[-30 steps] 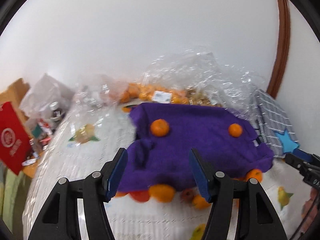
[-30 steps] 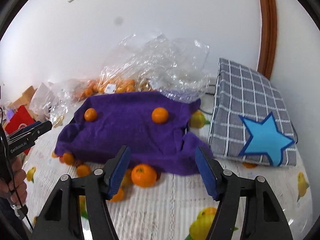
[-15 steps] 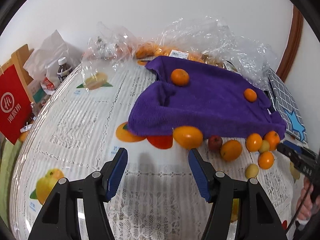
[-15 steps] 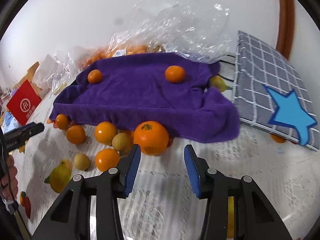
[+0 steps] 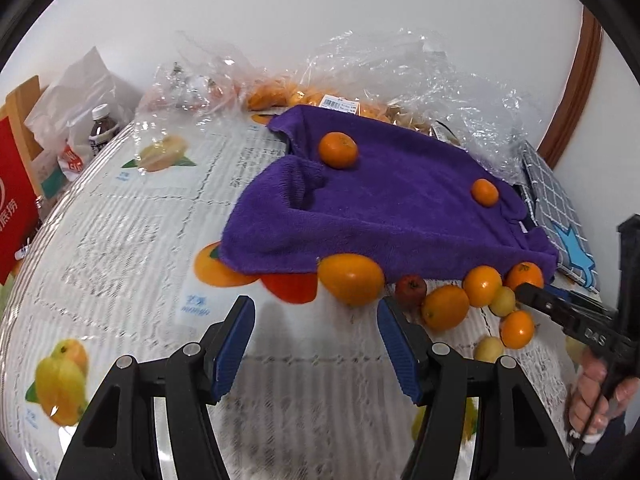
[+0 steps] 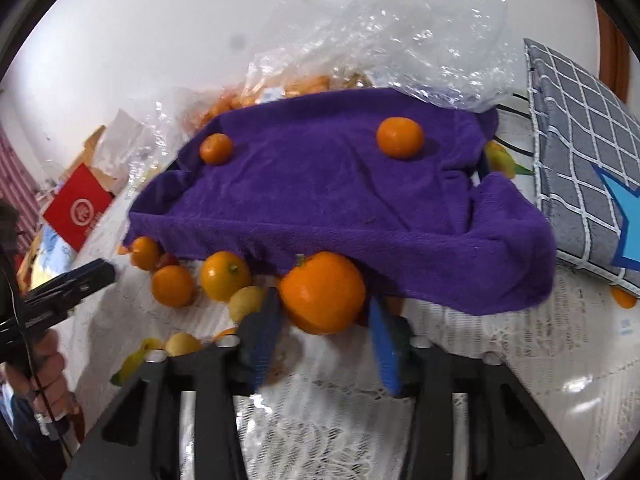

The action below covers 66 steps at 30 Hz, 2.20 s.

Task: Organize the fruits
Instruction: 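Grasp a large orange with the right tool while the left tool grasps an oval orange, then lift both held fruits and carry them over the purple towel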

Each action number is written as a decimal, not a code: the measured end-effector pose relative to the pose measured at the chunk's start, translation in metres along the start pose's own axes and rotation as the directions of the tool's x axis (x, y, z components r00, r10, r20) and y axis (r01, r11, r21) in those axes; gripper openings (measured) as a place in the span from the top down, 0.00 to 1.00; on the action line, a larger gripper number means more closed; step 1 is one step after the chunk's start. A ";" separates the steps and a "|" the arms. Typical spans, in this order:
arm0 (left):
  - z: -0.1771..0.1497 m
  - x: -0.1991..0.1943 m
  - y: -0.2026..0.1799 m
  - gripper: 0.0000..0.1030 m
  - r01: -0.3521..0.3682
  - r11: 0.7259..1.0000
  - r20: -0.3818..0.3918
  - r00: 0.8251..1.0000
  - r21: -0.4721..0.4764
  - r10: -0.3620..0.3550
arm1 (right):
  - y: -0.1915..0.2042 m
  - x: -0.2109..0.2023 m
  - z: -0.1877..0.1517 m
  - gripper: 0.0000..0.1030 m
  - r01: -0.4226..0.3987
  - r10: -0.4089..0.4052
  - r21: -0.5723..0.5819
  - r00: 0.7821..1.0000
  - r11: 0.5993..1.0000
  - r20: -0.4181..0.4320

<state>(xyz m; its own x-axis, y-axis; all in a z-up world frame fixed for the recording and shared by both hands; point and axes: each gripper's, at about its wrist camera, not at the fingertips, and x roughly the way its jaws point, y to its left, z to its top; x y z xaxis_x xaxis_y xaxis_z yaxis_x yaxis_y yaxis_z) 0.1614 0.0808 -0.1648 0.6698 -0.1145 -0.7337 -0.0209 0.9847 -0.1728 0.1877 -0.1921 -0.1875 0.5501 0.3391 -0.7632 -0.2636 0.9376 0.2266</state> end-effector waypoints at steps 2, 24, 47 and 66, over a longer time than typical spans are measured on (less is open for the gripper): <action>0.003 0.007 -0.004 0.40 -0.002 1.000 -0.001 1.000 0.011 0.002 | 0.002 -0.003 -0.001 0.60 0.033 -0.033 -0.012 0.999 0.999 0.020; 0.004 0.014 0.001 0.61 0.139 0.988 0.083 0.988 -0.071 -0.133 | -0.013 -0.026 -0.030 0.60 0.138 -0.139 0.011 0.989 0.990 0.051; 0.003 -0.023 -0.015 0.61 0.156 0.988 0.247 0.957 0.009 -0.153 | -0.009 -0.071 -0.028 0.60 0.102 -0.112 0.054 0.961 0.993 0.252; 0.109 0.013 -0.011 0.61 0.194 0.975 0.310 0.938 -0.106 -0.153 | 0.003 -0.061 0.092 0.60 0.136 -0.136 0.024 0.928 0.990 0.348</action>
<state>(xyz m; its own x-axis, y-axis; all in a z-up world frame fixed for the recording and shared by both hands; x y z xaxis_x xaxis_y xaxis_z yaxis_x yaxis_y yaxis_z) 0.2512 0.0832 -0.1011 0.8615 -0.2179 -0.4586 0.0309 0.9241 -0.3809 0.2266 -0.2031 -0.0848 0.8220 0.2139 -0.5278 -0.1673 0.9766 0.1352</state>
